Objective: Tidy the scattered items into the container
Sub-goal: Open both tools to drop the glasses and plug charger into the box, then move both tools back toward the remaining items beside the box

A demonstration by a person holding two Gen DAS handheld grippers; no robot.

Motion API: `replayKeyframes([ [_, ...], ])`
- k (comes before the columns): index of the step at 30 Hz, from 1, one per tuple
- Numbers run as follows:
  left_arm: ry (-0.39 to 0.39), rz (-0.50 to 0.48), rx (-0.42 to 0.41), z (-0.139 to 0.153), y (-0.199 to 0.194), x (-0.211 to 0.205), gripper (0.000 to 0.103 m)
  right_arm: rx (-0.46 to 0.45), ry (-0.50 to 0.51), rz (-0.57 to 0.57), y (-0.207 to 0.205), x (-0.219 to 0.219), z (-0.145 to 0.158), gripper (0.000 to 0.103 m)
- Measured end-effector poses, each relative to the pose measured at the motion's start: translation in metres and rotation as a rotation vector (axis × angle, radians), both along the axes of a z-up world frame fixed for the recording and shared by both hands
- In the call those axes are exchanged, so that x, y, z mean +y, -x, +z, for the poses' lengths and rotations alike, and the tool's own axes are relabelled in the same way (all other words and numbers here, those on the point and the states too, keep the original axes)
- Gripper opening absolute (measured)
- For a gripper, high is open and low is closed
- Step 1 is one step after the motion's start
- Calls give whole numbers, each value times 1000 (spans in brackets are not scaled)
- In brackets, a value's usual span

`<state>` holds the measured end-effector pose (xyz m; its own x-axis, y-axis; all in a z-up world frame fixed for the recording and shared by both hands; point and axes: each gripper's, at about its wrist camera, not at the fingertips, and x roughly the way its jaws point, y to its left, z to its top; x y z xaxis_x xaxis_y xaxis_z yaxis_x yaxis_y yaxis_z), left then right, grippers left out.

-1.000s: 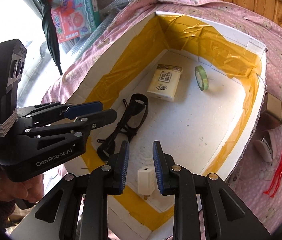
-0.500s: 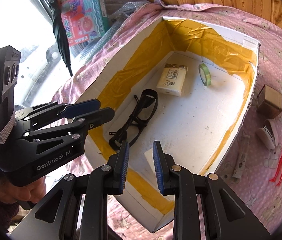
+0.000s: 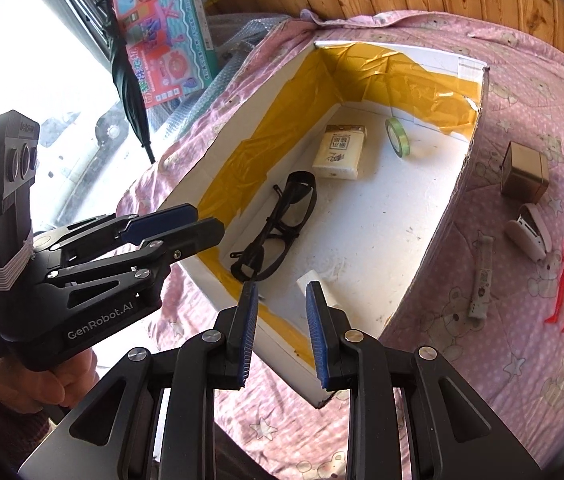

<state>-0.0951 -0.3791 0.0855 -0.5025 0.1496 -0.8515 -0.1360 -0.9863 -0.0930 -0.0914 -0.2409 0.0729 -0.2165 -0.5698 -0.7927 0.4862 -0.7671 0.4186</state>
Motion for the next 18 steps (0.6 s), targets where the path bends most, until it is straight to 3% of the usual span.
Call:
replayKeyframes([
  [18, -135, -6, 28, 8, -30, 16, 33, 26, 126, -101, -31, 42, 7, 29],
])
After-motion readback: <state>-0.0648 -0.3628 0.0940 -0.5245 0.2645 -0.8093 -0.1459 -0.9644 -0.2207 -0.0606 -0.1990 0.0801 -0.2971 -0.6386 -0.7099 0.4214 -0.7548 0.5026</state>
